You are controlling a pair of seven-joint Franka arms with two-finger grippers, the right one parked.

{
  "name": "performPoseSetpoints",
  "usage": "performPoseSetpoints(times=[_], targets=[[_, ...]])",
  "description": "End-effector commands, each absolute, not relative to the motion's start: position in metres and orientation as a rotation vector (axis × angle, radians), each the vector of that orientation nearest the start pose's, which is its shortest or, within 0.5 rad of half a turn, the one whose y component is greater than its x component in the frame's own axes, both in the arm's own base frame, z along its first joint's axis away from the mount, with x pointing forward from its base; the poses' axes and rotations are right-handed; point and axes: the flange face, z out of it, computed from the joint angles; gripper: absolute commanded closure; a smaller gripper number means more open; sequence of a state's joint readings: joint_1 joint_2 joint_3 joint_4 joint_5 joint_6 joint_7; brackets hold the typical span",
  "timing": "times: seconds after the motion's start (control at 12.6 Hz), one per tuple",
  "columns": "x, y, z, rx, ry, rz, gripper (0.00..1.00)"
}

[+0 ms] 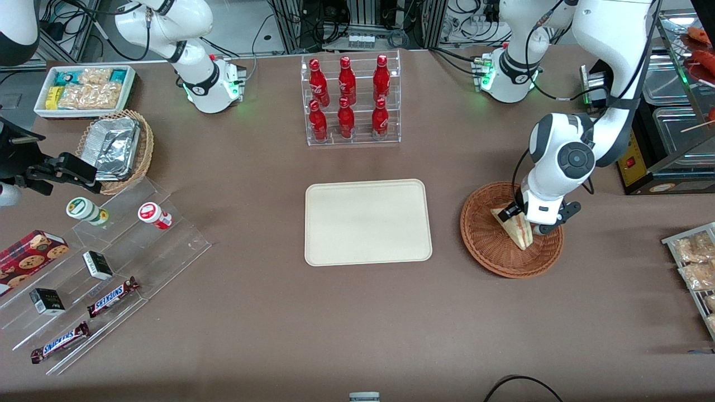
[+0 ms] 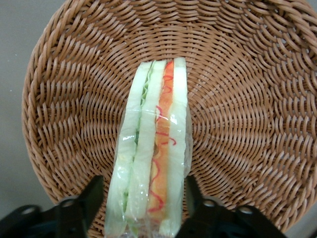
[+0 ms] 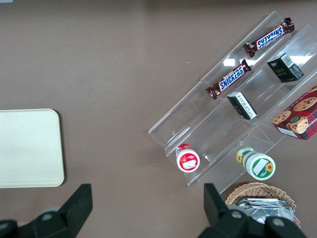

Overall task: Place sandwich from basket to tray
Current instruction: 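Close the left gripper on the wrapped sandwich and lift it, then carry the sandwich with the left gripper over the cream tray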

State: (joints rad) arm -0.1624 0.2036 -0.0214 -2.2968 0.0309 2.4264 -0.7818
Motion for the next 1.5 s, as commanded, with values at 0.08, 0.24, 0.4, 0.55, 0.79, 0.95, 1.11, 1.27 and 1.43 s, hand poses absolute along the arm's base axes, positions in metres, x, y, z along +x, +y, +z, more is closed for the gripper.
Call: performPoseSetpoints(times=[0.08,0.24,0.4,0.55,0.79,0.95,1.11,1.27,1.43], targets=[[0.517,-0.094,0.275,-2.96,-0.886,0.09,0.98],[0.529,-0.1,0.298,-2.944,-0.861,0.139,0.98],[0.543,-0.107,0.33,-2.925,-0.783,0.24,0.98],[0.539,-0.133,0.338,-2.965,-0.593,0.282,0.98],[0.54,-0.198,0.335,-3.017,-0.405,0.283,0.98],[0.544,-0.25,0.338,-3.05,-0.312,0.289,0.97],[0.54,-0.301,0.332,-3.06,-0.239,0.303,0.96],[0.532,-0.345,0.323,-3.049,-0.284,0.288,0.96],[0.518,-0.394,0.313,-3.051,-0.282,0.282,0.97]])
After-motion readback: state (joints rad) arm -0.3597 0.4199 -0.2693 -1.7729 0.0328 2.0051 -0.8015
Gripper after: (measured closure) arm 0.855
